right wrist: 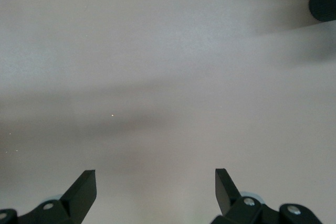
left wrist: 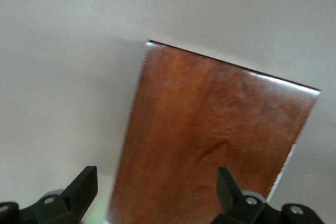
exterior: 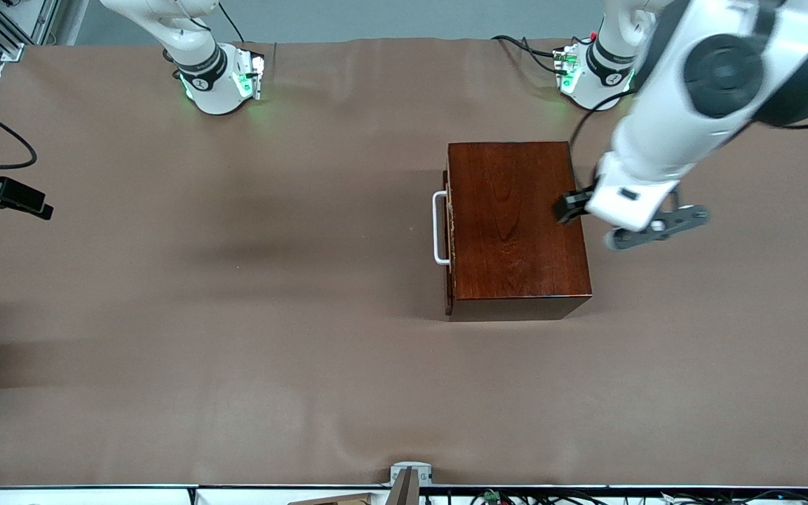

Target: Open drawer, take yellow block, close drawer

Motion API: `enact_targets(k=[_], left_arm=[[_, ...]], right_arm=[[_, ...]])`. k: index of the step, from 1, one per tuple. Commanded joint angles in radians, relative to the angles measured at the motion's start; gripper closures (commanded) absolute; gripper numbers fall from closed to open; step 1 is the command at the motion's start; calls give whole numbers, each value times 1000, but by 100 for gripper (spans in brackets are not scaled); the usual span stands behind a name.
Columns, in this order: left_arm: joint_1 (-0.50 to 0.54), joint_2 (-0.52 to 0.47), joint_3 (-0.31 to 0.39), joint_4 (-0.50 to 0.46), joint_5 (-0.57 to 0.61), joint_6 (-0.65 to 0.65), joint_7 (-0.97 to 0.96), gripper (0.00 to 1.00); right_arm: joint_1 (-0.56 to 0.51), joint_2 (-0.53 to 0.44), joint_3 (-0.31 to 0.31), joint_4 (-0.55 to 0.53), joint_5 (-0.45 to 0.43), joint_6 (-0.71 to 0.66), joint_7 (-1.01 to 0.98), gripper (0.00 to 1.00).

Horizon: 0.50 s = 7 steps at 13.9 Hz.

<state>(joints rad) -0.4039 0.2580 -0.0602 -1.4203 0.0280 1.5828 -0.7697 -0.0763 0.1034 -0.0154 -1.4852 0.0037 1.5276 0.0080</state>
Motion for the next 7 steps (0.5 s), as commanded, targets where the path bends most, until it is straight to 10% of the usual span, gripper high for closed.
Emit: enact_targets(k=[1,7], left_arm=[[-85,73,10,59,12,52,-115,0],[-300,251,17,146,102,312,-378,0]], right_arm=[[7,1,-2,6,1,0,12,0],[7,1,-2,8,-1,-7,10,0]])
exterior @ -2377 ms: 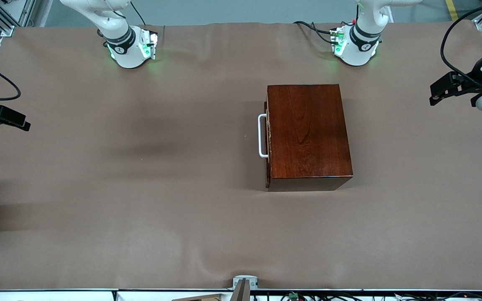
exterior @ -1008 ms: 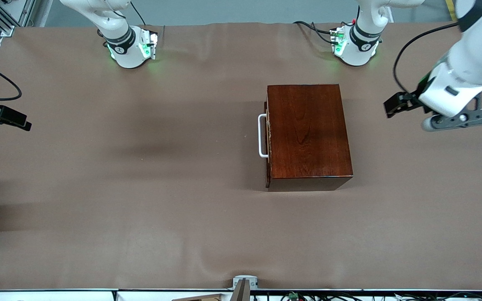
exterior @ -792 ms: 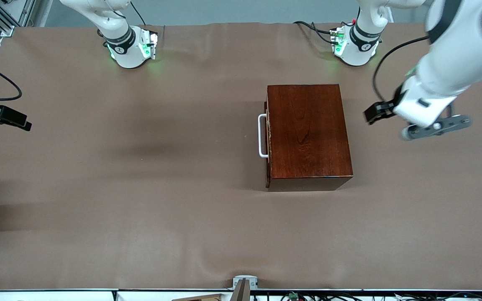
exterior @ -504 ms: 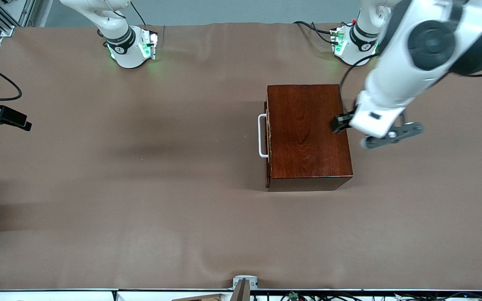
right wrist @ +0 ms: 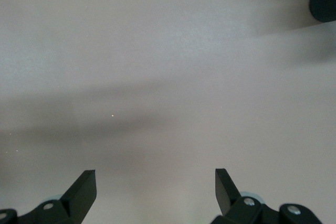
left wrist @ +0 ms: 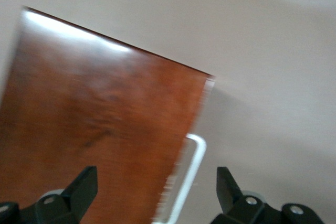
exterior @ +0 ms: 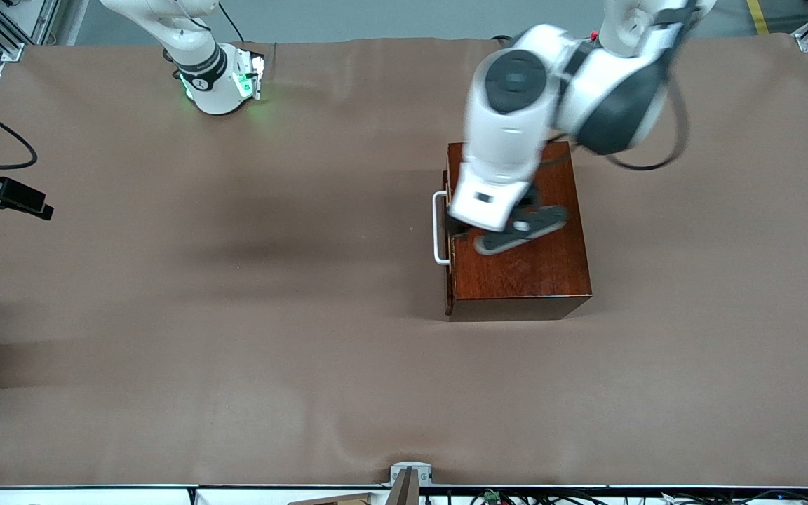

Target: Open drawer, take yellow block, close drawer

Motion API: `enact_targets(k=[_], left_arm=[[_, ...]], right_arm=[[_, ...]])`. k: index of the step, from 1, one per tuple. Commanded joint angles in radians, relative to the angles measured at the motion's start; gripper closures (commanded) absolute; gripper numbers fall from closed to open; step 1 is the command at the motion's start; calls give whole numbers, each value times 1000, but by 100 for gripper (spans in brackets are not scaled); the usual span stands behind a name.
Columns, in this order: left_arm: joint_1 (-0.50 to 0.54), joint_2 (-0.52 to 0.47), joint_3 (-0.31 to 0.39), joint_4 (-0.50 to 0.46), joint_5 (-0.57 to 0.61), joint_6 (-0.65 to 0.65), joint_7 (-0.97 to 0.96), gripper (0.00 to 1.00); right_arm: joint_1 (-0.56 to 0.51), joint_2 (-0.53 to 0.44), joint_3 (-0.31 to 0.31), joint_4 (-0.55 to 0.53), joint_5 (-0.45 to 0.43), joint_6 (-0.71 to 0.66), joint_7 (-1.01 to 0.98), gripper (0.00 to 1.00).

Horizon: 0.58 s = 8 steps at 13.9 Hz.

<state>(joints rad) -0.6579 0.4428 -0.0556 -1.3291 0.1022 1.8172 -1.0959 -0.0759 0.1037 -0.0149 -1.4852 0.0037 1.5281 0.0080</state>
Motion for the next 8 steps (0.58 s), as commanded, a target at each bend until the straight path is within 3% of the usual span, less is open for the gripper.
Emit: enact_targets(k=[1,3,8], left_arm=[[-67,92,13,56,28,132,-64,0],[-100,126,10,54,28,192,-61,0],[-134,201,5,45,71,163,22,0]], right_arm=[[7,1,-3,8,-1,-9,10,0],[5,1,-4,6,-1,-10,9,0],[4,1,-4,6,-1,-10,7,0]])
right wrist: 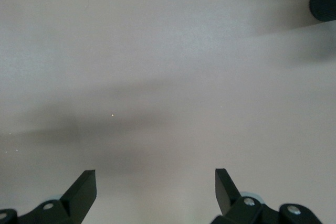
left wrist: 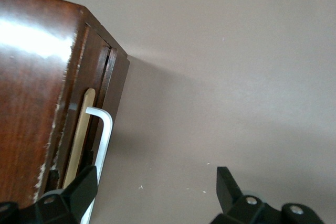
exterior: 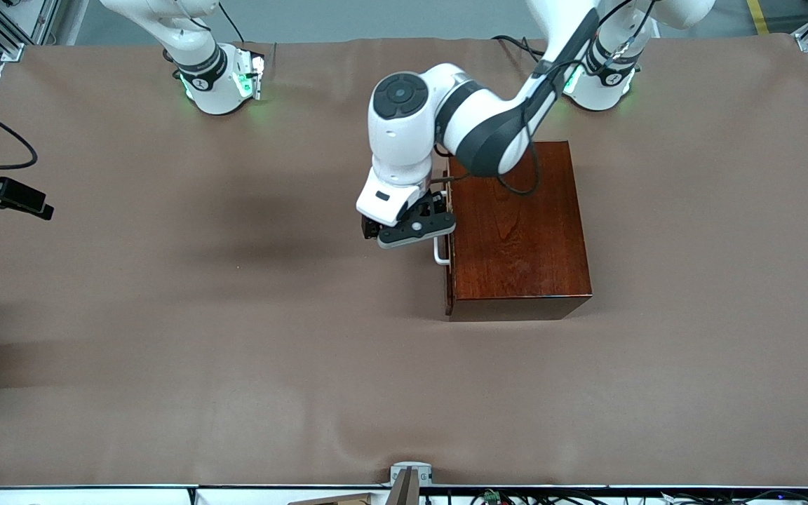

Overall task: Open drawer, take yellow block, close drawer
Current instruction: 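Pull the drawer out of the wooden box with the left gripper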

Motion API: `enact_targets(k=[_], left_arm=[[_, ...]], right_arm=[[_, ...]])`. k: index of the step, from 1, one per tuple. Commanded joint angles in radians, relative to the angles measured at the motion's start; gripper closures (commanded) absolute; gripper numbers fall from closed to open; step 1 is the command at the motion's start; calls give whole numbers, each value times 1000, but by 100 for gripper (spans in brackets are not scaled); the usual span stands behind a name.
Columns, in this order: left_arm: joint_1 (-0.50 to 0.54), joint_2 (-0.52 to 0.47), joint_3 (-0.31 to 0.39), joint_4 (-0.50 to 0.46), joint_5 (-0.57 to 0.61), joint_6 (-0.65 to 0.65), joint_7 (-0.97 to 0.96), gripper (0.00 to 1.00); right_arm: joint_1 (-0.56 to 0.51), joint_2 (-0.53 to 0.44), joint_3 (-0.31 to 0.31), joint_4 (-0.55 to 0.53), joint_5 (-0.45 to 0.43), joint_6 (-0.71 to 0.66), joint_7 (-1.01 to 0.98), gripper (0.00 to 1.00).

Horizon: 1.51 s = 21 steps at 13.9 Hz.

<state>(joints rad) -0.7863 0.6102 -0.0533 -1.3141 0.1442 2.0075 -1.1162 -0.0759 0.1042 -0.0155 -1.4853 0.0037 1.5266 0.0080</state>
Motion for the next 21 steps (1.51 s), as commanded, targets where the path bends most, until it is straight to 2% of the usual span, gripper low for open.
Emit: enact_targets(k=[1,3,7,15,21], left_arm=[[-14,51,3,30,28,-38,71,0],[-36,72,3,30,31,-47,95,0],[-36,83,0,33,24,-153,211,0],[-48,129,0,33,12,-196,200,0],[-79,152,-3,49,-2,-168,73,0]], right_arm=[[4,0,-3,7,-1,-8,7,0],[4,0,-3,8,-1,-8,7,0],[4,0,-3,7,-1,-8,6,0],[5,0,-3,7,-1,-8,7,0],[8,0,-3,7,-1,-5,9,0]])
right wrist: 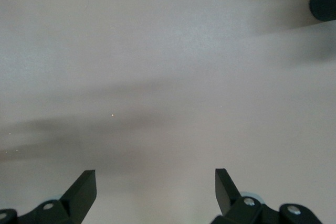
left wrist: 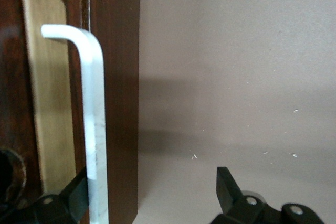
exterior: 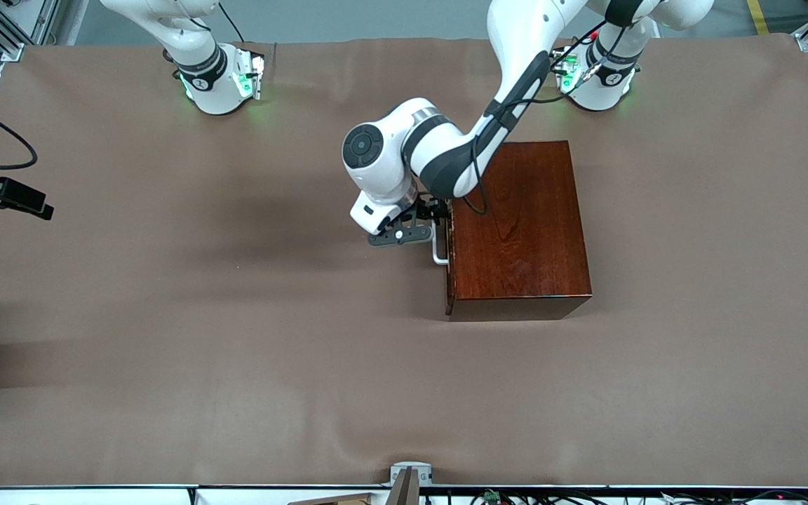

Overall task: Open drawer, take yellow block, close drawer
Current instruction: 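Pull the drawer out of the wooden box with the left gripper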

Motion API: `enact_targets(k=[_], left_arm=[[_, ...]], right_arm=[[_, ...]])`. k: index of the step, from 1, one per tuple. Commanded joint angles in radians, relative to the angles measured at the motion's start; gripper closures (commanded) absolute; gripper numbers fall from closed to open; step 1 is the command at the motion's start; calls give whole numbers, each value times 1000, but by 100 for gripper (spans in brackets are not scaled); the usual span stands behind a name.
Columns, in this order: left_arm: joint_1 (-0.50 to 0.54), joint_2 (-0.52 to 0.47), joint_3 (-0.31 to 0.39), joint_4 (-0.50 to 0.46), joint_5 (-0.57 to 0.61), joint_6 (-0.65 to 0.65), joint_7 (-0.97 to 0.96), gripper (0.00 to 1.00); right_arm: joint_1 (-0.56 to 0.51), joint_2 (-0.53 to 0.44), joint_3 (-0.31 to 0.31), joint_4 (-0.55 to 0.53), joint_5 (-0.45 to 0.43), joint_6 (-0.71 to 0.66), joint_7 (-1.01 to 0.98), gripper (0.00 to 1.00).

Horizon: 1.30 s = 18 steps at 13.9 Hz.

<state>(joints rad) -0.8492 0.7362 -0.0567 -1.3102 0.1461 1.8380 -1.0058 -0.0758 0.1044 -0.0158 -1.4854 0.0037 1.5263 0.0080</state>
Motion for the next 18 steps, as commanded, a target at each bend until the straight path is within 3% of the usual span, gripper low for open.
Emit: enact_targets(k=[1,18], left_arm=[[-22,29,1,55,-3,16,-43,0],[-54,75,2,60,-3,349,-48,0]], right_arm=[[8,0,-1,7,-1,-3,9,0],[21,1,-1,5,2,-6,15,0]])
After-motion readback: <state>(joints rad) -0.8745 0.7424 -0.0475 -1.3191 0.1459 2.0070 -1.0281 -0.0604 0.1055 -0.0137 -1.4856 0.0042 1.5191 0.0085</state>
